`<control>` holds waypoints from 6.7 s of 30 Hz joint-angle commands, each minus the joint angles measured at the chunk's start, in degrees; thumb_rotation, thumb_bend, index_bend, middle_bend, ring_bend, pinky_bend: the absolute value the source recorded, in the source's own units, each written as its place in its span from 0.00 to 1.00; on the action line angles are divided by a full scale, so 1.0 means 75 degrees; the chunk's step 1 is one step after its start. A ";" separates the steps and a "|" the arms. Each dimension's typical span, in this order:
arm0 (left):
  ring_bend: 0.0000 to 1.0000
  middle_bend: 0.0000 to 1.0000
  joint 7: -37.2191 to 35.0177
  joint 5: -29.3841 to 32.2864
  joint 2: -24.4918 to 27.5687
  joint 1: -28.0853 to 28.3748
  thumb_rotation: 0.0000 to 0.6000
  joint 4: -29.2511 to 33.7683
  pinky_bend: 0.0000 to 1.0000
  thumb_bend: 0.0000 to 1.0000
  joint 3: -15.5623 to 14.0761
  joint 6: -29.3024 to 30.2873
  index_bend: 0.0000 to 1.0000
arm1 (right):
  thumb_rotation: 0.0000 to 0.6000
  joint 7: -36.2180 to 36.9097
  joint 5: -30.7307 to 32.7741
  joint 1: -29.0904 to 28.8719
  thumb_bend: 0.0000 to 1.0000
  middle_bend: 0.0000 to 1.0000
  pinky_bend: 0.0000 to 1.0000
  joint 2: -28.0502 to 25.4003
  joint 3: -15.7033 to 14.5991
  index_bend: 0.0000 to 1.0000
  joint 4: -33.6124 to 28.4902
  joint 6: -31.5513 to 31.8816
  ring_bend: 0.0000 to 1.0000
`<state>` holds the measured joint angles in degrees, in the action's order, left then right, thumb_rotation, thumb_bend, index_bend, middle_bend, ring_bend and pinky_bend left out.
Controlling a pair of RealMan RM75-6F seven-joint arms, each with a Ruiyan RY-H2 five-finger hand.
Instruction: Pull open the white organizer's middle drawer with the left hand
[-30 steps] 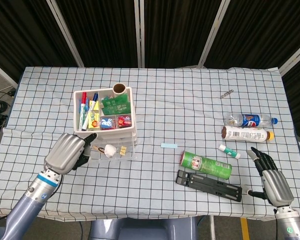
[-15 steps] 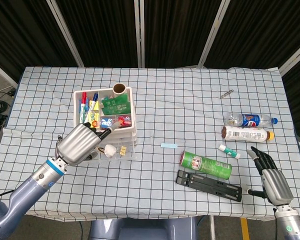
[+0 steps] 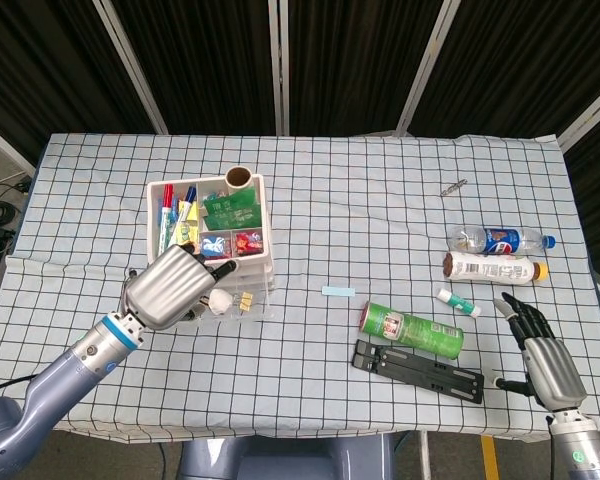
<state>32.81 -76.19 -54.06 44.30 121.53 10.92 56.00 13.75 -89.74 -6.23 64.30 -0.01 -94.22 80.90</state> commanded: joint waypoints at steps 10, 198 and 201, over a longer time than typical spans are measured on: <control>0.90 1.00 -0.0197 -0.0331 -0.0337 0.0587 1.00 -0.0684 0.83 0.00 -0.0068 -0.0799 0.56 | 1.00 0.0064 0.0119 -0.0005 0.11 0.00 0.00 0.0007 0.0065 0.01 0.0057 -0.0015 0.00; 0.00 0.00 -0.1575 -0.0896 -0.3507 -0.5049 1.00 -0.3355 0.00 0.10 -0.2035 0.5394 0.00 | 1.00 -0.0899 0.0305 0.0021 0.11 0.00 0.00 0.0247 0.0145 0.01 0.0063 -0.0022 0.00; 0.00 0.00 -0.1588 -0.0932 -0.3431 -0.5164 1.00 -0.3193 0.00 0.10 -0.2045 0.5405 0.00 | 1.00 -0.0913 0.0286 0.0028 0.11 0.00 0.00 0.0249 0.0148 0.01 0.0075 0.0008 0.00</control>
<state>20.93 -82.98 -80.30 6.07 96.97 -4.02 96.39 6.92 -87.57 -6.04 66.16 1.08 -93.69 80.92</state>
